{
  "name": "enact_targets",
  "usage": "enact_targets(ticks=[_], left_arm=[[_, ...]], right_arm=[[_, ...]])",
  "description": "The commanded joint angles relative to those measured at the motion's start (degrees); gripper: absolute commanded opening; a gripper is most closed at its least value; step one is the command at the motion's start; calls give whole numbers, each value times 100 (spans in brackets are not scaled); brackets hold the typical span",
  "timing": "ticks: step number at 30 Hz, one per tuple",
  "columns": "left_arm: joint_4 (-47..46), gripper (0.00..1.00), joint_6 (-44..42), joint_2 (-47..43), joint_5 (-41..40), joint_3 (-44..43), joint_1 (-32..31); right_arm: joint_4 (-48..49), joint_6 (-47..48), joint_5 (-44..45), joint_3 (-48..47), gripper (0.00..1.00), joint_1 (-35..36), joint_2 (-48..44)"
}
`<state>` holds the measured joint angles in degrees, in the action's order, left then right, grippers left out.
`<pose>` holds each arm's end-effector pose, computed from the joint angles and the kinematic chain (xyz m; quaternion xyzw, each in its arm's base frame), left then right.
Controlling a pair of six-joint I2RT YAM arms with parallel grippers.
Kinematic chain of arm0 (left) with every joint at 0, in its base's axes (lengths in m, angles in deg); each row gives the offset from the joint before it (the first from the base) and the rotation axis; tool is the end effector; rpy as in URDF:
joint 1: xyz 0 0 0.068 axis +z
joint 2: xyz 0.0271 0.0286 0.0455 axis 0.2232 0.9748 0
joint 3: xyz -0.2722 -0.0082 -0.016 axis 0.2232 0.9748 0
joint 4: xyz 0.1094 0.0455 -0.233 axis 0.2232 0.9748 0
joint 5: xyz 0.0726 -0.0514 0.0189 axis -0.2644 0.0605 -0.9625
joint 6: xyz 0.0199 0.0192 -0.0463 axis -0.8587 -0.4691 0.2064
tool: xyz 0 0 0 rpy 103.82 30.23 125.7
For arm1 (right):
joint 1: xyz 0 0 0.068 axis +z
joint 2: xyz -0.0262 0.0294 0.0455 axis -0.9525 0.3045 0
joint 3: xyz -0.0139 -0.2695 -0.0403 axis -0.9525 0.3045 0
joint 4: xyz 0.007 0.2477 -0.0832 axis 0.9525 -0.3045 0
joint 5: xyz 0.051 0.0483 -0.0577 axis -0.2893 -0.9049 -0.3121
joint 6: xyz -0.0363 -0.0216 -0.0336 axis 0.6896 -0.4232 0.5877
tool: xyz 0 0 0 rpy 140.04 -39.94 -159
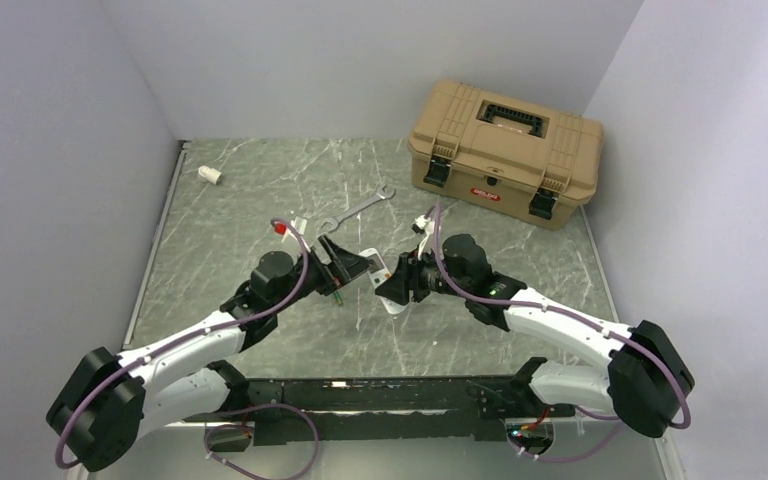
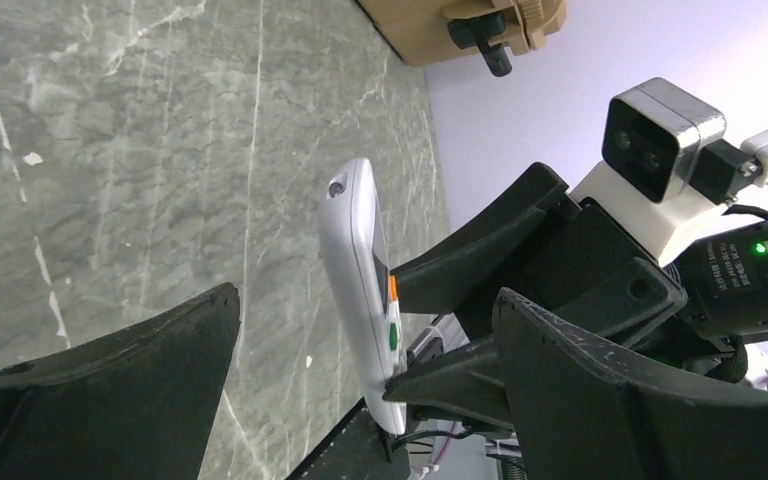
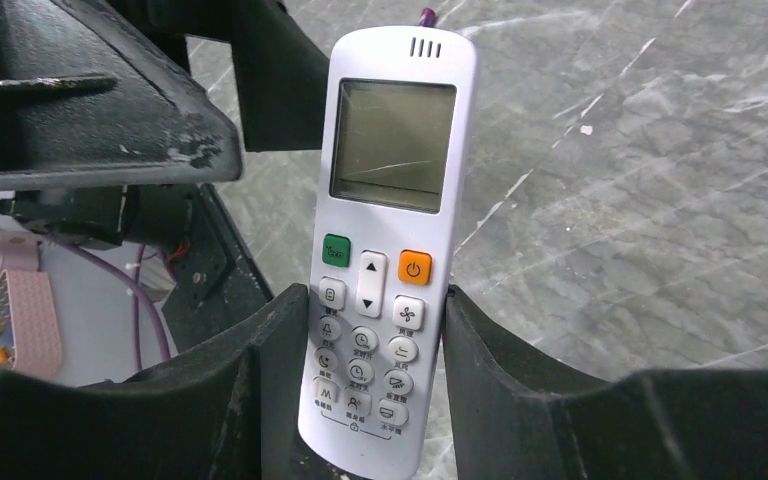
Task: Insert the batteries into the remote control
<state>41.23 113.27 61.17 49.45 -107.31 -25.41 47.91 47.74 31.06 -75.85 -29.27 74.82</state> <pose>0.1701 -0.1414 0.2243 -0.1261 0.7595 -0.5345 0.3487 0.1751 0.1805 0.2341 -0.2093 0.7987 0.4362 0.3578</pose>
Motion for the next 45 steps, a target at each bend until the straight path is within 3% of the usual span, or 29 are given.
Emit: enact_targets(ticks=[1, 7, 17, 27, 29, 33, 35, 38, 42, 45], left_arm=[[-466, 98, 86, 182, -260, -330, -201], [-730, 94, 155, 429, -274, -315, -250], [-678, 64, -50, 436, -374, -389, -253], [-688, 18, -92, 540, -267, -389, -254], [-750, 4, -94, 581, -226, -368, -260], [-1109, 0, -149, 497, -195, -201, -257], [-1327, 0, -243, 362, -240, -51, -253], [-1557, 0, -430, 95, -213, 92, -256], [-2196, 0, -556, -141, 48, 335, -253], [-3168, 0, -561, -120, 439, 540, -247]], right_arm=[[336, -105, -243, -279, 23, 65, -252], [397, -141, -291, -184, 24, 78, -309], [386, -112, -483, -319, 24, 123, -100], [400, -123, -538, -319, 25, 192, -144], [406, -135, -533, -320, 26, 205, -147], [496, -163, -427, -192, 67, 203, -349], [619, -219, -321, -55, 79, 204, -566], [758, -324, -325, 100, 87, 201, -798], [738, -456, -403, 144, 88, 199, -934], [768, -552, -421, 212, 88, 187, -1051]])
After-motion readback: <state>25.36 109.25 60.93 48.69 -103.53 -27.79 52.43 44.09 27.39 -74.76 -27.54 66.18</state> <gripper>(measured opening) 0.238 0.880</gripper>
